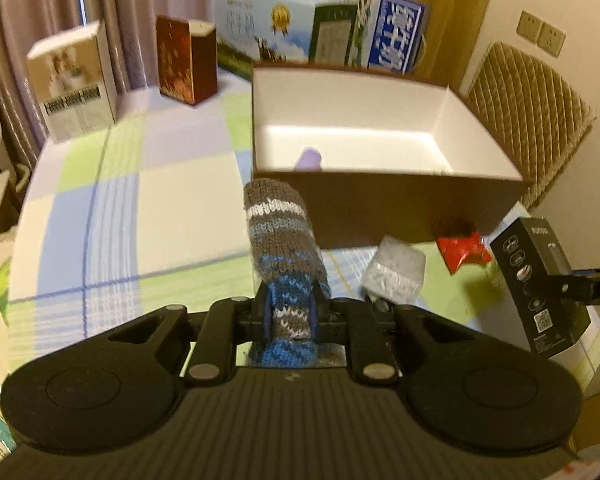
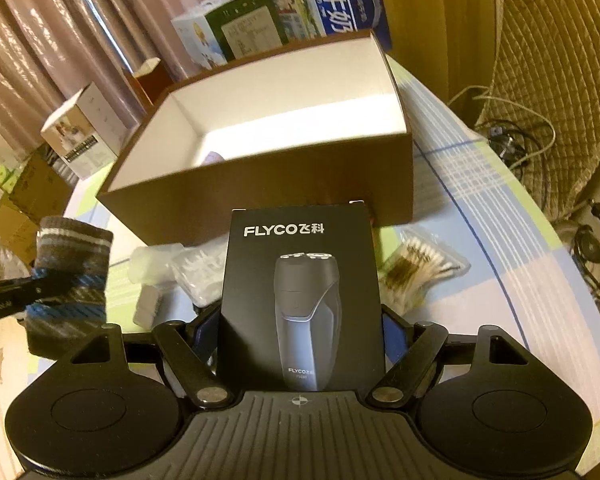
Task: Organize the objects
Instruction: 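Lift the sock and FLYCO box into the cardboard box and release both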
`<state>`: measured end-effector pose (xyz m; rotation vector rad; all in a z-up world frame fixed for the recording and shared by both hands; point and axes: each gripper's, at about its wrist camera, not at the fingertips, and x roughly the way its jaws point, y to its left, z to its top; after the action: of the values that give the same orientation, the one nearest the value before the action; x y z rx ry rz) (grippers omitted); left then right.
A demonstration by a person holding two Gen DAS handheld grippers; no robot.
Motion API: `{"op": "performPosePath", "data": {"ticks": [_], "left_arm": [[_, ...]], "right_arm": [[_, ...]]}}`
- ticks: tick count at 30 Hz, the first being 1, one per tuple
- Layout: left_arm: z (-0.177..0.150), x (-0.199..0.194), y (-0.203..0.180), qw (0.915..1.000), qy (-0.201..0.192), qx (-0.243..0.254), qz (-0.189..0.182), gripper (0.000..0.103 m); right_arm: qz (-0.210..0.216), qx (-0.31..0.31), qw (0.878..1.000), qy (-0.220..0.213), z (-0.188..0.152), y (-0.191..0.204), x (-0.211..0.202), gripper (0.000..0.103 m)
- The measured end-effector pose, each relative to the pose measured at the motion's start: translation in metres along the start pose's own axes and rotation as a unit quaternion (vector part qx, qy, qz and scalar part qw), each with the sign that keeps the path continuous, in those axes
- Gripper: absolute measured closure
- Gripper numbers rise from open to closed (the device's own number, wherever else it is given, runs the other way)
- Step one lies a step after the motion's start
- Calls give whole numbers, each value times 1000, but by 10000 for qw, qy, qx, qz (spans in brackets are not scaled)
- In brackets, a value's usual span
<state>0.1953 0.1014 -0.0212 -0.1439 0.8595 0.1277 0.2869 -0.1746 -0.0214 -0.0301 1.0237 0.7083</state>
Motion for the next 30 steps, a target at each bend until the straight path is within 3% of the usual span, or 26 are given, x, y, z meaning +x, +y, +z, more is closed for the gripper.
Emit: {"op": "performPosePath", "data": {"ticks": [7,17,24,30], "left_arm": [[24,-19,-13,9992,-367,60,-148,89],[77,-13,-45,9957,-797,169,-452,89],[126,11,-65,9937,-915,381,-521,89],[158,51,-73,9949,-714,516,-500,89]], "right_arm": [[148,-153,9996,-179,17,5,-8,28],[379,-215,9978,-502,62,8,-11,28],[579,-136,9956,-726,109,13,1,28],[560,-57,9957,-737,148,15,30,28]]}}
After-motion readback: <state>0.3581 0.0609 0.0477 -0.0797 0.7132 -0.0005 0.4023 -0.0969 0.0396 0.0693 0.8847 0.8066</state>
